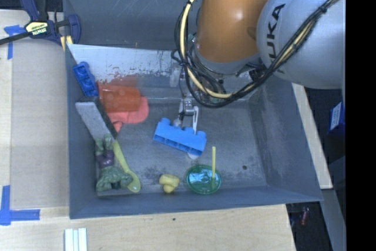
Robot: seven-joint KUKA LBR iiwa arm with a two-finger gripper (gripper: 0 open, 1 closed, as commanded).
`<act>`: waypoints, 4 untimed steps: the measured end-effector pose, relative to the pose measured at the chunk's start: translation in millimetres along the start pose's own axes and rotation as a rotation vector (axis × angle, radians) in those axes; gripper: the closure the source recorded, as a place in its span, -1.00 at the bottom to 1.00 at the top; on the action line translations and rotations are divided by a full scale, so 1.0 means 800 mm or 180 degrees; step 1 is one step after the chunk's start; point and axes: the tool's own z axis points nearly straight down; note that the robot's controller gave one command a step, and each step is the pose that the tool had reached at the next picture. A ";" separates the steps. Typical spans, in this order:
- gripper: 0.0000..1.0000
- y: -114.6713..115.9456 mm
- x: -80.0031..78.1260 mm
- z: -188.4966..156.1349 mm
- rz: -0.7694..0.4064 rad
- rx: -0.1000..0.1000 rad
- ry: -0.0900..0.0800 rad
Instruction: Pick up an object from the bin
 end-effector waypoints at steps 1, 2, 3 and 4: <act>-1.00 0.000 0.000 0.000 0.0000 0.0000 0.0000; -1.00 -0.008 0.015 0.025 0.0174 -0.0007 -0.0029; -1.00 -0.042 0.063 0.085 -0.0015 -0.0001 -0.0011; -1.00 -0.049 0.066 0.157 0.0182 -0.0006 -0.0031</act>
Offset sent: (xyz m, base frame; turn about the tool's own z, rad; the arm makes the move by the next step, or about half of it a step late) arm -0.0564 -0.0286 -0.0963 0.2427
